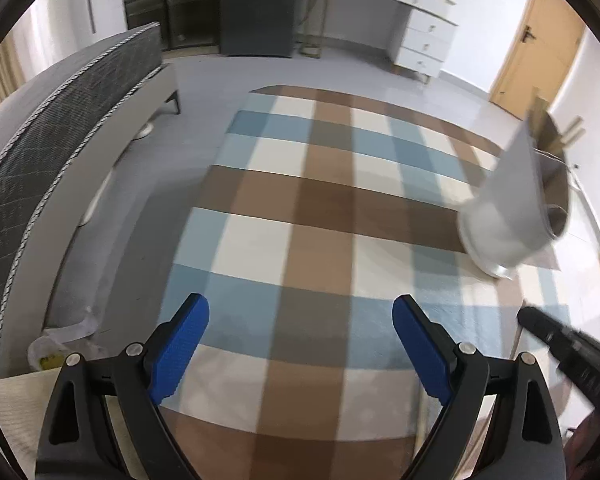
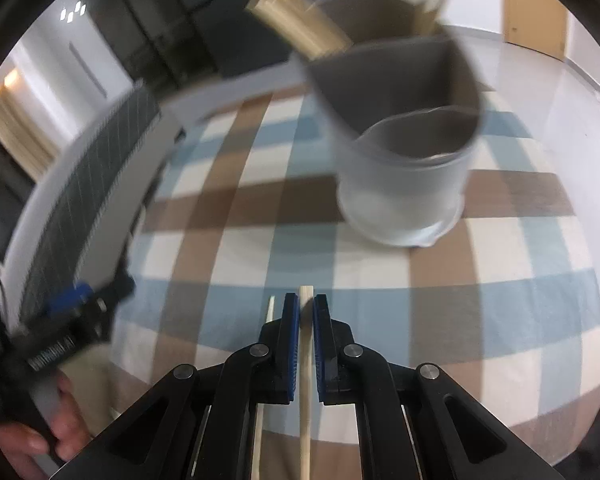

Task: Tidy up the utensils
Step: 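Lower the right gripper onto the chopsticks and close on one, then lift the chopstick with the right gripper while the left gripper grasps the last chopstick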

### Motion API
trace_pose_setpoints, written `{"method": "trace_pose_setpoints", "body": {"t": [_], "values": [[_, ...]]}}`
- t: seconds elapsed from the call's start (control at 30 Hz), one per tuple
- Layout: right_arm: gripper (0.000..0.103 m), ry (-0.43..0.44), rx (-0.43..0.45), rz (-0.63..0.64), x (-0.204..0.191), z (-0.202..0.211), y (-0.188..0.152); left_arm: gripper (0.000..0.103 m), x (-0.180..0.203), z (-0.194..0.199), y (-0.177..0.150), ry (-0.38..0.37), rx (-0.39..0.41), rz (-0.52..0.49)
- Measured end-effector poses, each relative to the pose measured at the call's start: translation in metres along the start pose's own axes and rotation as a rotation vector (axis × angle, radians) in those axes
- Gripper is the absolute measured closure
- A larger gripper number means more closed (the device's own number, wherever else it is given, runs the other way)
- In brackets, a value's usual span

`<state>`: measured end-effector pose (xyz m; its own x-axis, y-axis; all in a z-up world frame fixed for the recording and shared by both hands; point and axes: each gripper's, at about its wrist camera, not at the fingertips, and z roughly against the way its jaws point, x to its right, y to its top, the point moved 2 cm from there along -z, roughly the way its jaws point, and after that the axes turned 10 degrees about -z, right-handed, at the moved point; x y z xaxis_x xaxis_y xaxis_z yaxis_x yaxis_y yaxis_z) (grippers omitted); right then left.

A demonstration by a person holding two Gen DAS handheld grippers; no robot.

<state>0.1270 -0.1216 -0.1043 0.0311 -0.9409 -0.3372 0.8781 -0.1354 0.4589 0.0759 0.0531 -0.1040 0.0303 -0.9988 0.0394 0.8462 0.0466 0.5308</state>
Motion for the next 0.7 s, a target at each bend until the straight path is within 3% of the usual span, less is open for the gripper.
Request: {"method": "trace_pose_setpoints", "body": {"t": [0.23, 0.47, 0.7], "values": [[0.097, 0.151, 0.094, -0.184, 0.037, 0.026, -0.006, 0.013, 0.025, 0.006, -0.017, -0.051, -0.018, -0.109], [0.097, 0.225, 0.167, -0.183, 0.052, 0.047, -0.013, 0.013, 0.042, 0.011, -0.027, 0.055, -0.037, -0.177], [0.097, 0.199, 0.251, -0.191, 0.061, 0.061, -0.013, 0.013, 0.052, 0.009, -0.032, 0.142, -0.071, -0.193]]}}
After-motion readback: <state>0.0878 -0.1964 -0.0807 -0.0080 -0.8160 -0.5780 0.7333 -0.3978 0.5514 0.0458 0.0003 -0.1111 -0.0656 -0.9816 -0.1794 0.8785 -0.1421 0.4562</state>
